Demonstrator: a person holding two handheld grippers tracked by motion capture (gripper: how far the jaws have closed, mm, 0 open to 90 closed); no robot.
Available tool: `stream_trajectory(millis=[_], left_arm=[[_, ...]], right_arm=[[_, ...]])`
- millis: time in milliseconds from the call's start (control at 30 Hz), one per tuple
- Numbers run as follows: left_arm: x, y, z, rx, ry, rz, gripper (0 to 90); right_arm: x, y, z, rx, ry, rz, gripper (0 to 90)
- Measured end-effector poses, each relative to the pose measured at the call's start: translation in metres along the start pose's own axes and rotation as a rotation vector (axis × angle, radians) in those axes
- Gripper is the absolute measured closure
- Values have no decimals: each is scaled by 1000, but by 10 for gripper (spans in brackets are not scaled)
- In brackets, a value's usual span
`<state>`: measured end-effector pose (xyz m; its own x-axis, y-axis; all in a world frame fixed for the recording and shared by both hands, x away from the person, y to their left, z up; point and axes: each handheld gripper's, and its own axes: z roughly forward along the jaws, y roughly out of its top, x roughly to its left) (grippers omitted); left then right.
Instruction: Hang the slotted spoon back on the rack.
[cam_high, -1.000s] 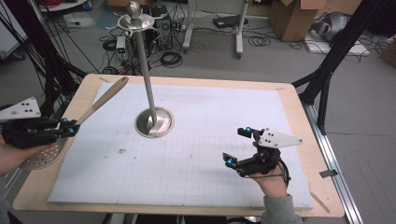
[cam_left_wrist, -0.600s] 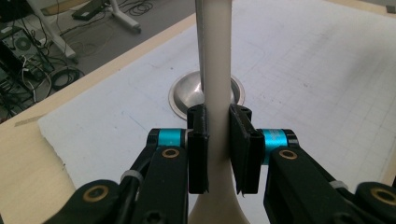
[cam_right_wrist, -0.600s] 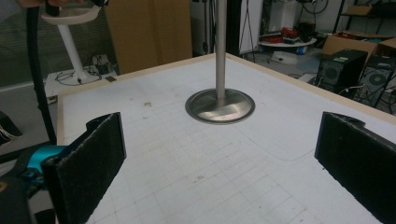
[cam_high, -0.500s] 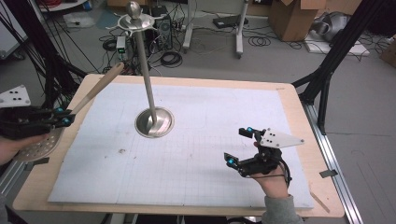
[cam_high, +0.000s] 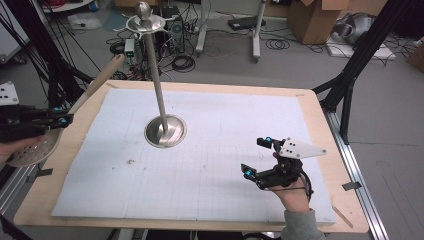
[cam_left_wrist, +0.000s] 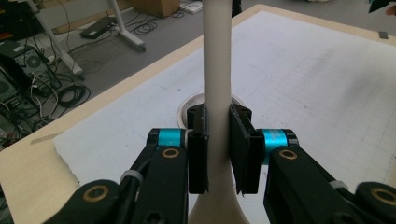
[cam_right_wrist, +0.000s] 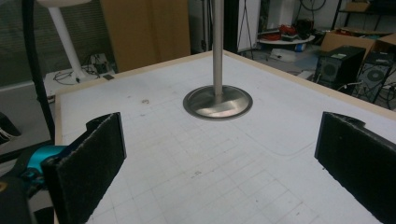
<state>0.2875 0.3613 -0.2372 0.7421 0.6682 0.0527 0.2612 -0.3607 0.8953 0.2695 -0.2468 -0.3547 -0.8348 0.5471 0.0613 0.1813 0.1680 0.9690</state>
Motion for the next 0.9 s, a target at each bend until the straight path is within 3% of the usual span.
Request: stream_trajectory(millis=[467,900], left_arm=[[11,15,-6,-38,-7,4,778],[10,28,-11,-66,-9,11,779]], right_arm=[[-4,-3,-3,0,-13,13,9],[-5,-3,-5,-7,-13,12,8]])
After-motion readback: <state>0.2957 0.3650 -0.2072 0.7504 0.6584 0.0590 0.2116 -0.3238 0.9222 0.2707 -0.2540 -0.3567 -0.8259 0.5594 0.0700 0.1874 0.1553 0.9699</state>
